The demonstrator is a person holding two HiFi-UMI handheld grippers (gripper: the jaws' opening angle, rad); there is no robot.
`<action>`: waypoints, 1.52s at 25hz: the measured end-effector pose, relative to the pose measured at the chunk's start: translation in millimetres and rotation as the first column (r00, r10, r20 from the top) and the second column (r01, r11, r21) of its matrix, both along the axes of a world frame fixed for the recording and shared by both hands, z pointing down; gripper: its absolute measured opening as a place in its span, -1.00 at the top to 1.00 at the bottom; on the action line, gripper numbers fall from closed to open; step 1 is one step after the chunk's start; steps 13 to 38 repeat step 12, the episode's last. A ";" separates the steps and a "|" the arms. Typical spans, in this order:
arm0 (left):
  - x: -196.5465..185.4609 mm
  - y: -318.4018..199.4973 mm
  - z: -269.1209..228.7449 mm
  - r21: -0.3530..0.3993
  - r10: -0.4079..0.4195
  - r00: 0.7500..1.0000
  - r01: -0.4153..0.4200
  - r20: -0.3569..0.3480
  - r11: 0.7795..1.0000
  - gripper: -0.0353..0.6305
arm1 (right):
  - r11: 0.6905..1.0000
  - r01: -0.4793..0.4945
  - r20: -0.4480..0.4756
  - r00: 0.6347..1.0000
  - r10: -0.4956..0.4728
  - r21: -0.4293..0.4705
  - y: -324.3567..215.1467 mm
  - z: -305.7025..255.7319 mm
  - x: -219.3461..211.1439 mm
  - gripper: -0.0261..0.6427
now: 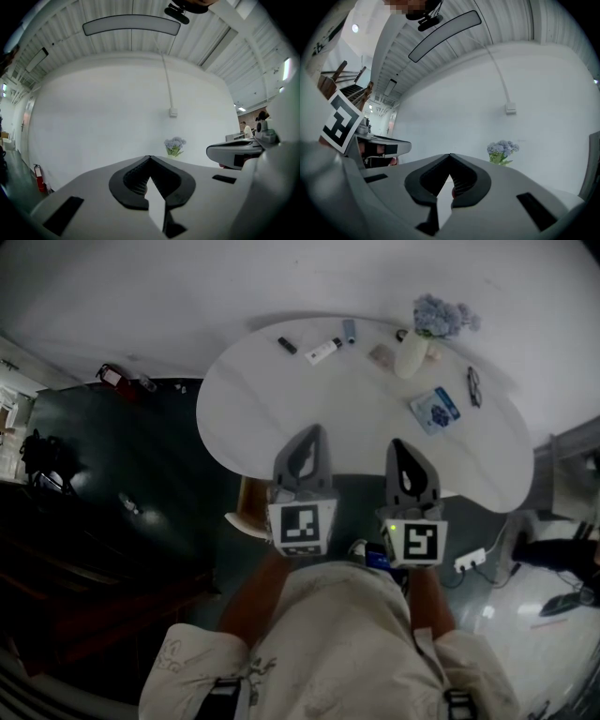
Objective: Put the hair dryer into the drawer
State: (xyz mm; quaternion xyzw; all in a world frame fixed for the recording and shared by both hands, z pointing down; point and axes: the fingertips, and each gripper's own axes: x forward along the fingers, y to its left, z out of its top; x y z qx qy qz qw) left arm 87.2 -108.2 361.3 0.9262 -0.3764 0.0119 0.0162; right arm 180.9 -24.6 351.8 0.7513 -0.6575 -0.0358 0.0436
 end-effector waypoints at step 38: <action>4.9 4.2 2.4 0.009 0.013 1.000 -0.013 -0.014 1.000 0.89 | 1.000 -0.001 0.003 1.000 0.001 -0.008 -0.9 4.2 1.0 0.91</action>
